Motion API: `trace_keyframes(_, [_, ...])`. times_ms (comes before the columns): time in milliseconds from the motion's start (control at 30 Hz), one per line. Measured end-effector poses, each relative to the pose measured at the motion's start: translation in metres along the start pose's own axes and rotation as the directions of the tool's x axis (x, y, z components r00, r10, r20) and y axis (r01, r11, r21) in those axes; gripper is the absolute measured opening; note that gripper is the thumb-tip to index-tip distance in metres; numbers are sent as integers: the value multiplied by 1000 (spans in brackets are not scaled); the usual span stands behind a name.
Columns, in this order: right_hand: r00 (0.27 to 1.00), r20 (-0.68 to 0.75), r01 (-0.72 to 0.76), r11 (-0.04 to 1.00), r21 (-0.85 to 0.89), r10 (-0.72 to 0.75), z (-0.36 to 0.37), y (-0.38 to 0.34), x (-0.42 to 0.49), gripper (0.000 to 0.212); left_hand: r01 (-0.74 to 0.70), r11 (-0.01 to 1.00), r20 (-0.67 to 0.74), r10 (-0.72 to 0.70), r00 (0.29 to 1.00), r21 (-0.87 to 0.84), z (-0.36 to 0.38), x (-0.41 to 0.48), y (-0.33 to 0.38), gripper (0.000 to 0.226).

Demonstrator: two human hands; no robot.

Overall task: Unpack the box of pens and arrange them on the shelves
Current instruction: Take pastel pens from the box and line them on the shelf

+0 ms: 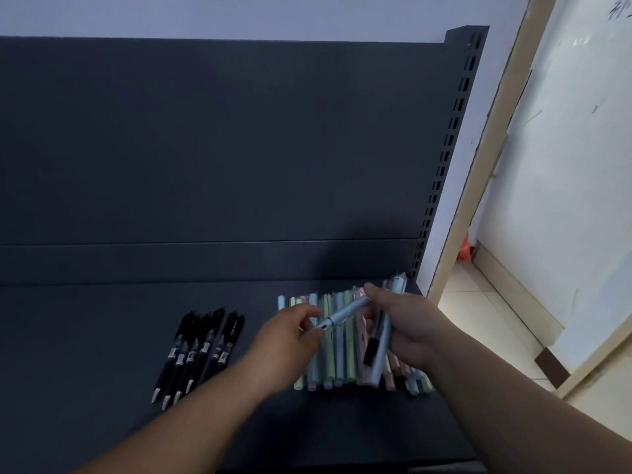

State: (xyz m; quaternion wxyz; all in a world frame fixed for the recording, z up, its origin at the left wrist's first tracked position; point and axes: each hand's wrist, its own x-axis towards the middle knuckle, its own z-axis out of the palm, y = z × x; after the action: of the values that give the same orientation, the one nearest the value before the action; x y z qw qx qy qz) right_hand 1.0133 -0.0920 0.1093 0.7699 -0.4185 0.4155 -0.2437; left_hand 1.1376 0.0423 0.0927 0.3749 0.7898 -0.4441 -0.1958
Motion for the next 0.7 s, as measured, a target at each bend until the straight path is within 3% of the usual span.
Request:
trace_keyframes(200, [999,-6,-38,998,59,38,-4,0,1,9,-22,999,-208,31,978,45,17,1,-3,40])
trace_keyframes(400, [996,57,-69,994,81,64,-7,3,-6,12,-23,997,-40,26,999,70,37,-6,-4,49])
trace_keyframes(533, [988,123,-108,989,101,95,-9,5,-7,21,-54,990,-39,60,997,128,39,-4,-10,51])
trace_keyframes(700, [973,208,-133,982,136,103,-11,7,-10,30,-86,992,-6,86,996,90,25,2,-14,36])
